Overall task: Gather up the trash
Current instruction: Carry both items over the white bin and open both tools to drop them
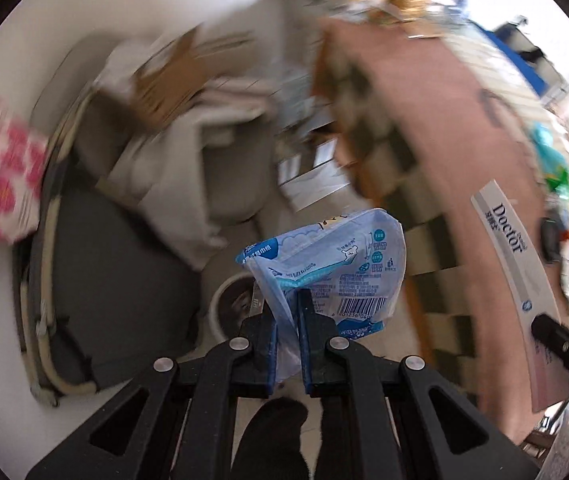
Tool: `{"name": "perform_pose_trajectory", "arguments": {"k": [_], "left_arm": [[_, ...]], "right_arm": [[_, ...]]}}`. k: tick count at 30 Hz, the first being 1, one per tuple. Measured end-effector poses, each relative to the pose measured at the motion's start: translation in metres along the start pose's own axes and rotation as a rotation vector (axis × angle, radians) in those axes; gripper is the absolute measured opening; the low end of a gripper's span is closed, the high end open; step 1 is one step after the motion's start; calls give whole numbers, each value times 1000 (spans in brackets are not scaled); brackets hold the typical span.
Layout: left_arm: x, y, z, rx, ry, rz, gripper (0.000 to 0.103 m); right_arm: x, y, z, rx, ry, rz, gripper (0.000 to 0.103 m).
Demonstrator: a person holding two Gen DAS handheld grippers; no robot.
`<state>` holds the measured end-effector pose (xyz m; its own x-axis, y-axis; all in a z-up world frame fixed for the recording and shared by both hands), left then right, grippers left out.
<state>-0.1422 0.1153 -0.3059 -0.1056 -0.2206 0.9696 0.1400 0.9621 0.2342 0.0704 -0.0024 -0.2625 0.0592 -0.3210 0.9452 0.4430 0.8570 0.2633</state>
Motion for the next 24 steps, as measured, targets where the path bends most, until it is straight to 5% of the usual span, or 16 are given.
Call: {"name": "perform_pose_trajectory", "arguments": {"k": [8,17,19,20,21,24], "left_arm": [[-143,-45,108,185,45,229,7],[-323,-82,140,292,-52,446,17],[-353,-83,146,307,-56,456,44],[-365,-83,149,315,-53,455,70],[-377,-84,153,326,-48,453,84],[-397,-93,168,357,-34,466,91]], "right_arm": [[-161,-70,82,125,63,270,51],[-362,-131,78,154,64,513,51],[-408,-138,76,166,63,547,51],[-422,-138,75,170,62,553,51],[-440,-140,76,184,62,569,52],[-489,-145,79,199,69,600,54]]}}
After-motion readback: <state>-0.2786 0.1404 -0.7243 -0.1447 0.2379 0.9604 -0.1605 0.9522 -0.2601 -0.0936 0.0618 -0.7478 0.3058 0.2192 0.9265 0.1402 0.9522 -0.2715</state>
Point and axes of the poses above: each gripper's, at about its wrist camera, not at the fingertips, and x roughly against the way its jaws point, z to its left, y to its top, the point moved 4 cm from there along -x, roughly the way its jaws point, and after that the axes turned 7 degrees about x, right-handed, at the moved point
